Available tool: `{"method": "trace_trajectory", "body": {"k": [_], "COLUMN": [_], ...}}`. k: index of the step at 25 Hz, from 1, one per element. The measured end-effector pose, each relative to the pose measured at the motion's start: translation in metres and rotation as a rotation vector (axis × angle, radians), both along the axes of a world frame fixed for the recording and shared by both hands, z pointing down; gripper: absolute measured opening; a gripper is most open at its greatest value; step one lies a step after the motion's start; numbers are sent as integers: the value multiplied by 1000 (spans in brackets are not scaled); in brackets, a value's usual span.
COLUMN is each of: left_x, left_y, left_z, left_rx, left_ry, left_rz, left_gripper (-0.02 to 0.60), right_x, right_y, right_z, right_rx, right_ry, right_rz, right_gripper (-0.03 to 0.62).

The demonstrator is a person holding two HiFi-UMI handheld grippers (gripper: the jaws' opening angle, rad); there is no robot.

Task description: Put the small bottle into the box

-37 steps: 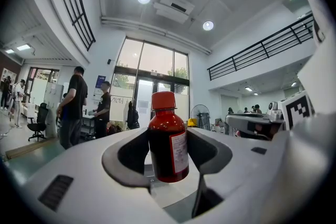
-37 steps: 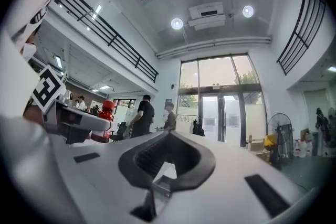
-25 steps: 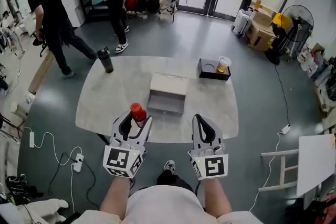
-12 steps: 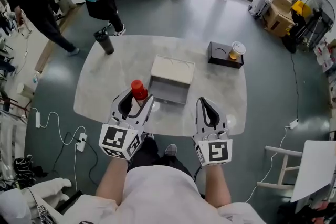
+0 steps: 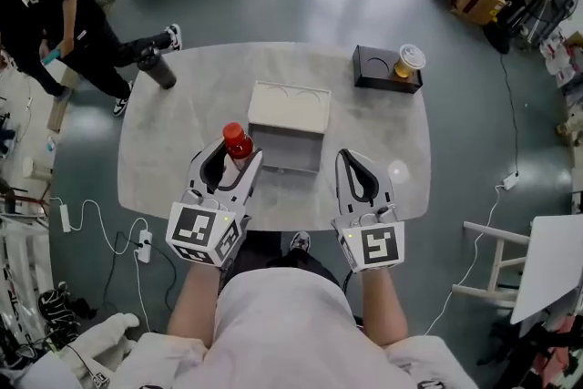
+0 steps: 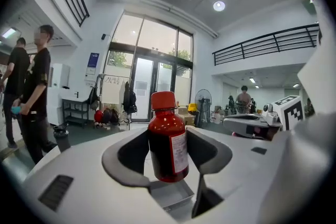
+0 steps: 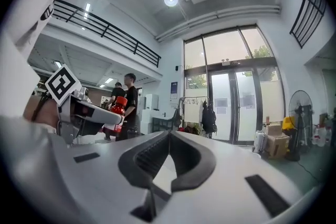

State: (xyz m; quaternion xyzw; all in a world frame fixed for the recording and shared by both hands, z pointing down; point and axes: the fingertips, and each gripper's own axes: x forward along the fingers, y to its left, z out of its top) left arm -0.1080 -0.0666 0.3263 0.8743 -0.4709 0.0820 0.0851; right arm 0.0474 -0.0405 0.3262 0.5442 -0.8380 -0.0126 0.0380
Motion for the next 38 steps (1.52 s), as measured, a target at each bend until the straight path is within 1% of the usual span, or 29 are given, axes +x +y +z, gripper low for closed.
{"method": "trace_trajectory", "body": {"k": [3, 8, 13, 18, 22, 26, 30, 34, 38], "left_x": [4, 13, 19, 28, 31, 32, 40, 52, 68], "left_y": [-23, -61, -97, -118, -128, -127, -120, -112, -103], "left_z": [16, 50, 78, 101, 125, 151, 179, 204, 217], "left_rx": [-33, -94, -157, -176, -182, -213, -242, -266, -307], "left_ry": [-24, -70, -97, -161, -240, -288, -344, -416, -448], "left_rz": [47, 156, 256, 402, 497, 590, 679, 740, 777], "left_gripper": [236, 236, 236, 236, 236, 236, 236, 236, 236], "right_x": [-3, -11, -20, -24, -28, -34, -36, -30, -16], "right_y": [-21, -57, -92, -120, -133, -137, -130, -128, -130], "right_z": [9, 30, 52, 71, 97, 123, 153, 177, 188], "right_rx": [-16, -70, -147, -207, -273, -338, -446, -497, -520], "right_ry": [20, 39, 37, 48, 57, 70, 51, 44, 23], "right_rz": [7, 21, 46, 74, 90, 95, 96, 85, 82], "right_gripper": [25, 26, 25, 26, 26, 26, 25, 25, 25]}}
